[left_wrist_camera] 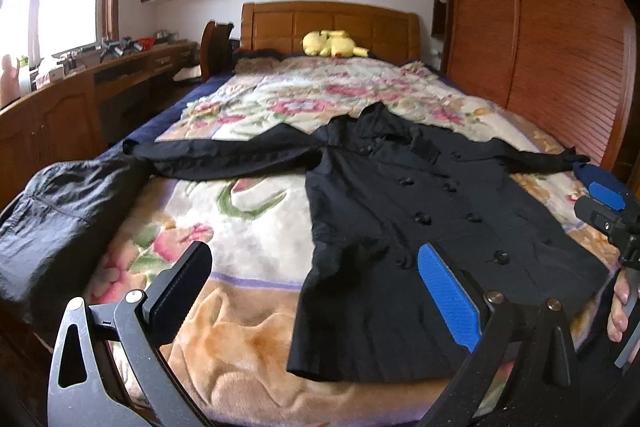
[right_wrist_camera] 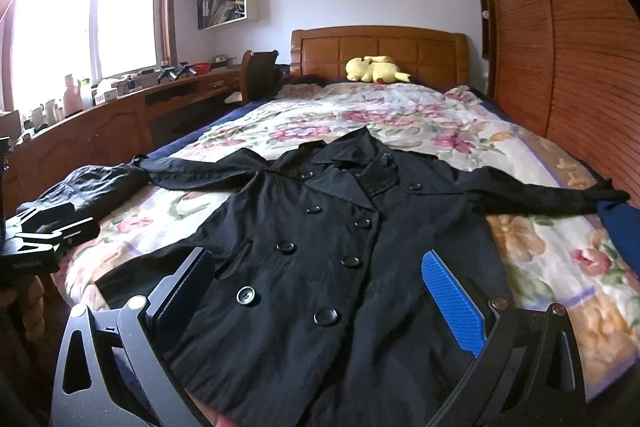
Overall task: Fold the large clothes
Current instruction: 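Move the left gripper down to the coat sleeve nearest it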
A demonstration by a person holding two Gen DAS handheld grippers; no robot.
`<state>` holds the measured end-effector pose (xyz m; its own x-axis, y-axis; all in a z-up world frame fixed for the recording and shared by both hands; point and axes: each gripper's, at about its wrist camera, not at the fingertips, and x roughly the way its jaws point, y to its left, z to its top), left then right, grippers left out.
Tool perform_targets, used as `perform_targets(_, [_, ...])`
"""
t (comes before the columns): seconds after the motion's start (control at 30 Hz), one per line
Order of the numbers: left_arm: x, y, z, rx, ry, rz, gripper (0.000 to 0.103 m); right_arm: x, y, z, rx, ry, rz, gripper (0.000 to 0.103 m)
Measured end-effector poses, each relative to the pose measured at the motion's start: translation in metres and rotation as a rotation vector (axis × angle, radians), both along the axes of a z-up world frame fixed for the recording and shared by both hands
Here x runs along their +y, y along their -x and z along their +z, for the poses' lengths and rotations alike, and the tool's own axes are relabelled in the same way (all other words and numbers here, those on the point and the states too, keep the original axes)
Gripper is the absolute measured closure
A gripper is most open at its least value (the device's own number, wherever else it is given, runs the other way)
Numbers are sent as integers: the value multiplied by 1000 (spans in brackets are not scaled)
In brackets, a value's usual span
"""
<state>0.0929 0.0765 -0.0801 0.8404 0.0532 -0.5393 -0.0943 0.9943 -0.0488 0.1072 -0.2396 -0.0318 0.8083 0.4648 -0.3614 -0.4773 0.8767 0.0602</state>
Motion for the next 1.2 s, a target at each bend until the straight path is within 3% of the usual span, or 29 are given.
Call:
perform_targets(0.33, [20, -45, -24, 82, -48, 87, 0, 33, -69, -13, 5, -15, 77, 0])
perform_targets(0.47, [26, -55, -25, 84, -87, 120, 0, 40, -85, -25, -13, 33, 74, 0])
perform_targets(0.63, [37, -67, -24, 99, -58, 133, 0, 43, -100, -43, 64, 63, 100, 0])
perform_targets(0.9, [67, -111, -33, 170, -74, 110, 0, 52, -95, -37, 63, 83, 112, 0])
perform_targets(1.1, [113, -153, -44, 193, 26, 84, 0, 58, -114, -42, 82, 118, 109, 0])
perform_targets(1.2, [130, -175, -49, 195, 10, 89, 0, 60, -115, -42, 91, 128, 111, 0])
